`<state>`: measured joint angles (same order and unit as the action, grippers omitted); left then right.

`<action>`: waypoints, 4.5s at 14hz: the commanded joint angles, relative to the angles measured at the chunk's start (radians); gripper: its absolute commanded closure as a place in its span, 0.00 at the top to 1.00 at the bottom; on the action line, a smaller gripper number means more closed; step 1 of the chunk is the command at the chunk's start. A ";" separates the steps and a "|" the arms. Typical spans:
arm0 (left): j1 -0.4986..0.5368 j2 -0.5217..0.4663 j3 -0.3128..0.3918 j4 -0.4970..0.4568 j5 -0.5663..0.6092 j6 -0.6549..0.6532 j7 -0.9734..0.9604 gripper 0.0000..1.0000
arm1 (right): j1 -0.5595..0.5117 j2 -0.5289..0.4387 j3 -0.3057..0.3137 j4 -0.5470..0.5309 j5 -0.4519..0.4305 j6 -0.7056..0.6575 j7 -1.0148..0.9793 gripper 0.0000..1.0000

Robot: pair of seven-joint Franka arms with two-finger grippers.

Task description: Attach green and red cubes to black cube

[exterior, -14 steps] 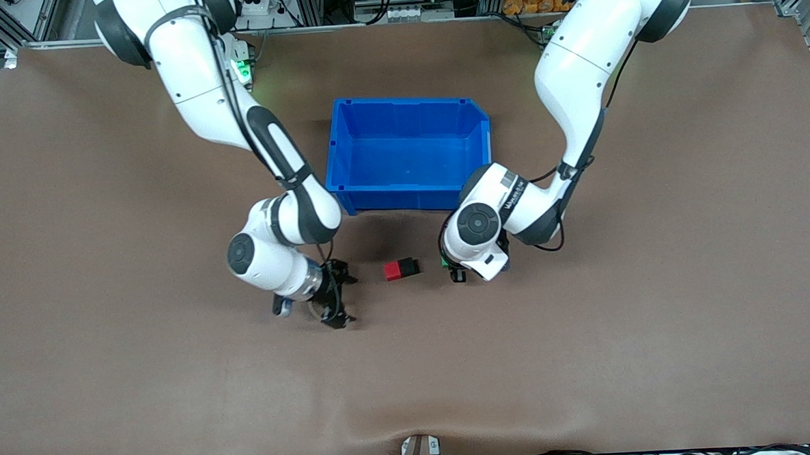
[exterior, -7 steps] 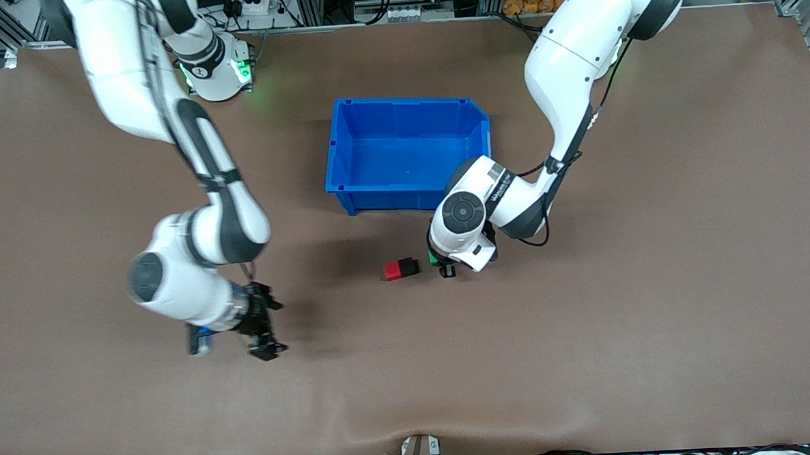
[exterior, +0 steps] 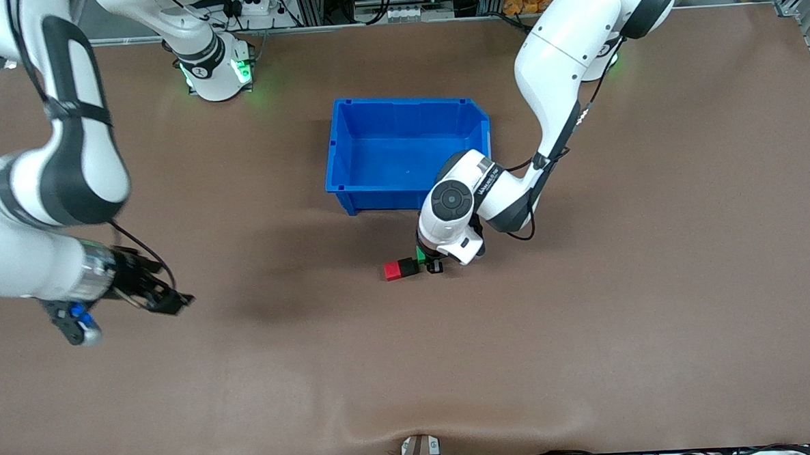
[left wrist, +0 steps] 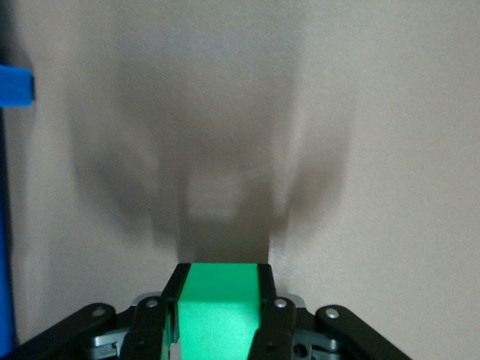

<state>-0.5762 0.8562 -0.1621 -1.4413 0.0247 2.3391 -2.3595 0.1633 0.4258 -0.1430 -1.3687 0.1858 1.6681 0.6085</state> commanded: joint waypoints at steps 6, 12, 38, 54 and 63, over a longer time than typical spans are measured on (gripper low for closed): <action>-0.030 0.052 0.044 0.031 0.003 0.078 -0.035 0.03 | -0.112 -0.298 0.049 -0.032 -0.095 -0.221 -0.455 1.00; -0.059 0.049 0.088 0.061 0.020 0.075 -0.027 1.00 | -0.162 -0.502 0.056 -0.248 -0.097 -0.205 -0.627 1.00; 0.475 -0.517 0.066 0.036 0.012 -0.495 1.276 1.00 | -0.177 -0.446 0.105 -0.044 -0.175 -0.312 -0.598 1.00; 0.598 -0.721 0.033 -0.159 -0.023 -0.668 2.175 1.00 | -0.180 -0.446 0.103 -0.044 -0.174 -0.323 -0.596 1.00; 0.480 -0.802 0.171 -0.096 0.032 -0.796 2.297 1.00 | -0.182 -0.444 0.095 -0.044 -0.172 -0.324 -0.595 1.00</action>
<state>-0.0256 0.1051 -0.0658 -1.5426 0.0378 1.5793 -0.0802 0.0050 -0.0195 -0.0615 -1.4218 0.0252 1.3548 0.0120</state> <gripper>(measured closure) 0.000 0.000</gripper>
